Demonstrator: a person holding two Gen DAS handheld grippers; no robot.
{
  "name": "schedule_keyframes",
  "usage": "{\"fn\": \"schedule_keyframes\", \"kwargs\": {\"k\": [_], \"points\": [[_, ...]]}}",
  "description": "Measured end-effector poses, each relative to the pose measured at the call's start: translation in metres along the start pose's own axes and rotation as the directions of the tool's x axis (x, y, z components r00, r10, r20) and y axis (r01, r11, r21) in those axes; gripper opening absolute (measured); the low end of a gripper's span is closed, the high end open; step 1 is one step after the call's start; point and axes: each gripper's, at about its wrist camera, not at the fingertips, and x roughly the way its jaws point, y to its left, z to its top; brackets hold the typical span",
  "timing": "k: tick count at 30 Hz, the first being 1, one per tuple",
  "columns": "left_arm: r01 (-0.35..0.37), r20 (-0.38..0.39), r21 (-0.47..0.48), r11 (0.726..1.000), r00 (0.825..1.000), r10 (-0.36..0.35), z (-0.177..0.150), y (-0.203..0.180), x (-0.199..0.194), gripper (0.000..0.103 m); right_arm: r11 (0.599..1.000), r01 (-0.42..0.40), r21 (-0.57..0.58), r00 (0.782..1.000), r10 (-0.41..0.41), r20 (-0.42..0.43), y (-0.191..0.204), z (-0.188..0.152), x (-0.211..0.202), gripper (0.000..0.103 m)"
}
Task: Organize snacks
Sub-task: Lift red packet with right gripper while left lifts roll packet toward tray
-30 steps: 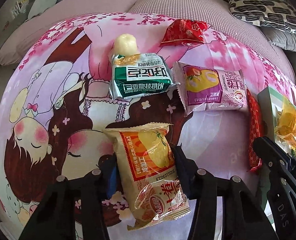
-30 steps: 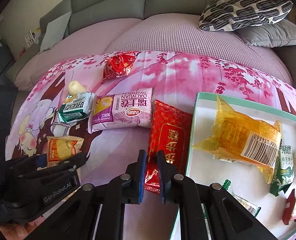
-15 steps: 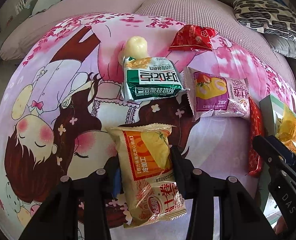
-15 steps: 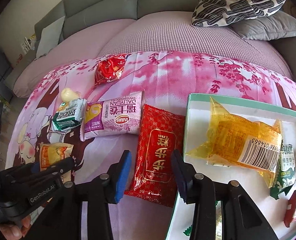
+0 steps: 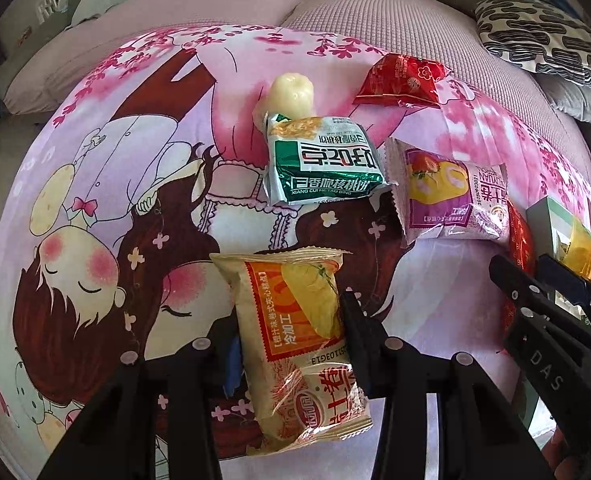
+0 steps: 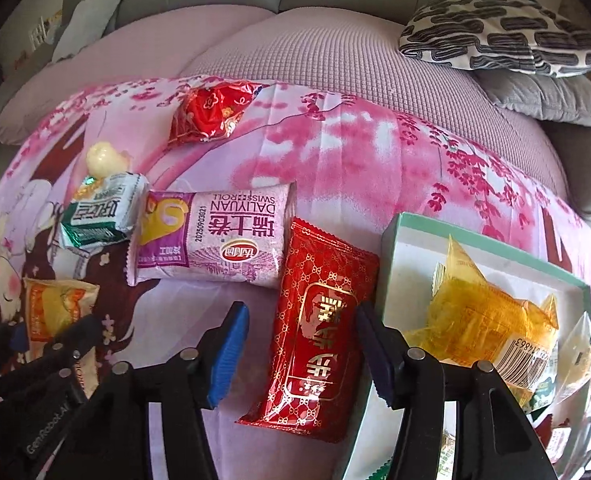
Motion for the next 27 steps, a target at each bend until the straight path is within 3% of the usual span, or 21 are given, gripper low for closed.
{"fn": "schedule_keyframes", "kwargs": {"k": [5,7,11,17,21,27], "points": [[-0.007,-0.002,0.003,1.000,1.000,0.007,0.001,0.001,0.000,0.045,0.988,0.122,-0.092,0.993,-0.122,0.008,0.016,-0.007,0.003,0.054],[-0.009,-0.003,0.007,1.000,1.000,0.009,0.001,0.000,0.000,0.045,0.988,0.132,-0.084,0.991,-0.132,0.003,0.014,-0.009,0.001,0.038],[-0.009,-0.009,0.005,1.000,1.000,0.009,0.001,0.001,0.000,0.045,0.996,0.076,-0.043,0.997,-0.074,0.035,0.000,-0.012,-0.011,0.025],[-0.009,-0.025,0.009,1.000,1.000,0.009,-0.001,0.000,0.002,0.051,0.997,-0.025,0.069,0.997,0.019,0.075,-0.026,-0.020,-0.028,0.014],[-0.015,-0.041,0.015,1.000,0.999,0.016,-0.005,-0.003,0.005,0.063,0.985,-0.110,0.135,0.991,0.098,0.087,-0.038,-0.028,-0.033,0.013],[-0.032,-0.043,0.044,0.999,0.999,0.034,-0.012,-0.013,0.008,0.063,0.973,-0.164,0.162,0.982,0.146,0.118,-0.037,-0.047,-0.048,0.012]]}}
